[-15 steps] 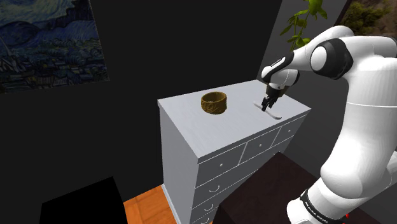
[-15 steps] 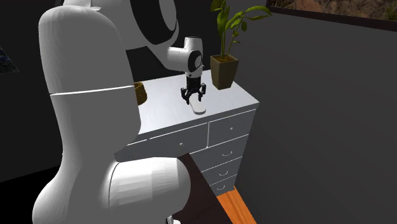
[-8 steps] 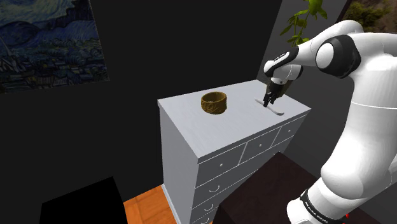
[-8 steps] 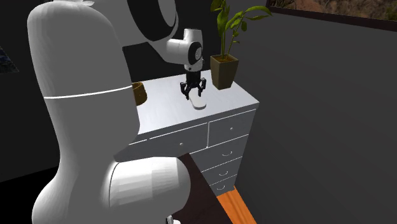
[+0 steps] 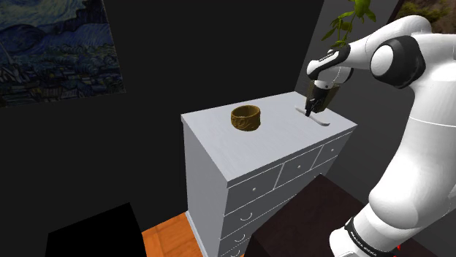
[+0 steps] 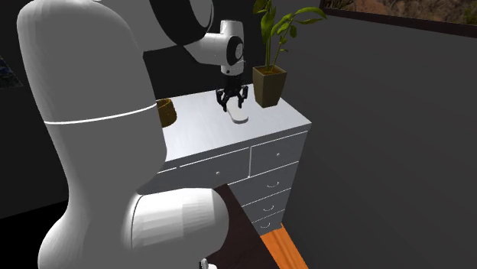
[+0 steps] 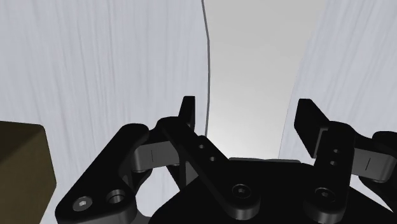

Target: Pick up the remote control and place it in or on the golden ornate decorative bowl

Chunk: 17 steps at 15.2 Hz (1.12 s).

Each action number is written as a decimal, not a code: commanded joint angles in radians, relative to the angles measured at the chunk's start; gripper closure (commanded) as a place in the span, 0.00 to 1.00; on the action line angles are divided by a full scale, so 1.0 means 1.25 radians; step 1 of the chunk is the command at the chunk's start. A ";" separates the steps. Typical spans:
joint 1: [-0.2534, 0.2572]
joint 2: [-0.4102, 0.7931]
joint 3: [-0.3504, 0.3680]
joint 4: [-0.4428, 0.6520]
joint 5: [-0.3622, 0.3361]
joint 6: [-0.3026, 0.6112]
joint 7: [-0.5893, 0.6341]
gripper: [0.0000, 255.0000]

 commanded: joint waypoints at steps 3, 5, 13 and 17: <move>0.003 -0.019 -0.004 0.021 -0.012 -0.037 0.009 1.00; 0.005 -0.028 -0.006 0.031 -0.017 -0.056 0.012 1.00; 0.008 -0.058 -0.012 0.081 -0.035 -0.132 0.025 1.00; 0.009 -0.067 -0.014 0.105 -0.041 -0.164 0.029 1.00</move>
